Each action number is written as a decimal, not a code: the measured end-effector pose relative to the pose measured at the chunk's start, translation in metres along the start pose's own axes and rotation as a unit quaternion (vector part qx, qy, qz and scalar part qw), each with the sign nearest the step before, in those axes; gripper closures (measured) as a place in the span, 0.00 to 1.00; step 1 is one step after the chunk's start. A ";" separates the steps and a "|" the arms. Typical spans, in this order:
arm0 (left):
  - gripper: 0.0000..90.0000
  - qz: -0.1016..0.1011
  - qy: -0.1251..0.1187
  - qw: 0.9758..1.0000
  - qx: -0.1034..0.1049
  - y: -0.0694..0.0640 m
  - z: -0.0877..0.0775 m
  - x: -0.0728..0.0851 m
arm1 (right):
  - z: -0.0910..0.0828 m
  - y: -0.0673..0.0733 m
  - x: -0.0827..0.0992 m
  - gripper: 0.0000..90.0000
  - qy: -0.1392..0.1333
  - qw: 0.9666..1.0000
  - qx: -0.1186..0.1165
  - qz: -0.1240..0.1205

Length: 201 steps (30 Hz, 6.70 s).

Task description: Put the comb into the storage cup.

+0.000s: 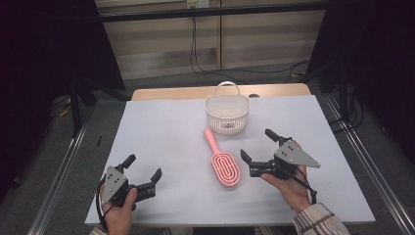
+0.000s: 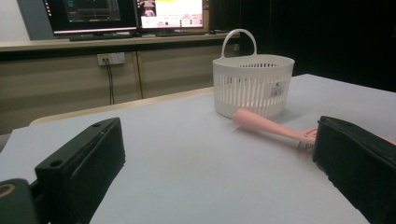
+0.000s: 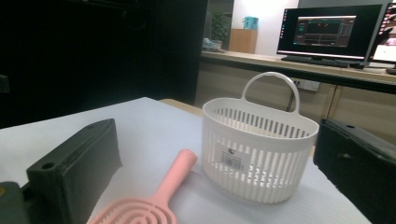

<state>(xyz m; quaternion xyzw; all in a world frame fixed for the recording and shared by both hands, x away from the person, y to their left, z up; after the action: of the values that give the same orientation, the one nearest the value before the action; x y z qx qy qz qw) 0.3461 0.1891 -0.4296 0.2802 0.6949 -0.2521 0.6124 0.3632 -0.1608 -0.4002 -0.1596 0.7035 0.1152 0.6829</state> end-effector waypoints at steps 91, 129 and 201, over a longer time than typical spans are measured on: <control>0.03 0.004 0.009 1.000 0.000 0.000 0.000 0.002 | 0.028 0.082 0.033 1.00 0.342 0.909 -0.238 -0.021; 0.03 0.005 0.011 1.000 0.002 0.000 0.001 0.002 | 0.025 0.089 0.061 1.00 0.439 0.864 -0.240 -0.050; 0.03 0.005 0.012 1.000 0.010 -0.001 0.003 0.002 | 0.039 0.037 0.031 0.09 0.406 0.897 -0.167 -0.057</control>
<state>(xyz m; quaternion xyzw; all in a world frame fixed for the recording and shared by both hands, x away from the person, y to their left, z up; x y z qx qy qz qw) 0.3479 0.1863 -0.4319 0.2932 0.6982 -0.2528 0.6022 0.3846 -0.1138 -0.4346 -0.3436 0.8798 0.1172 0.3069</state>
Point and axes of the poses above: each handheld gripper's, and its own axes: z roughly forward along the jaws, x roughly out of its underside, y roughly to its left, the point moved 7 cm from there along z, roughly forward along the jaws, and after that the axes turned 10 degrees about x, right-handed, at the moved point
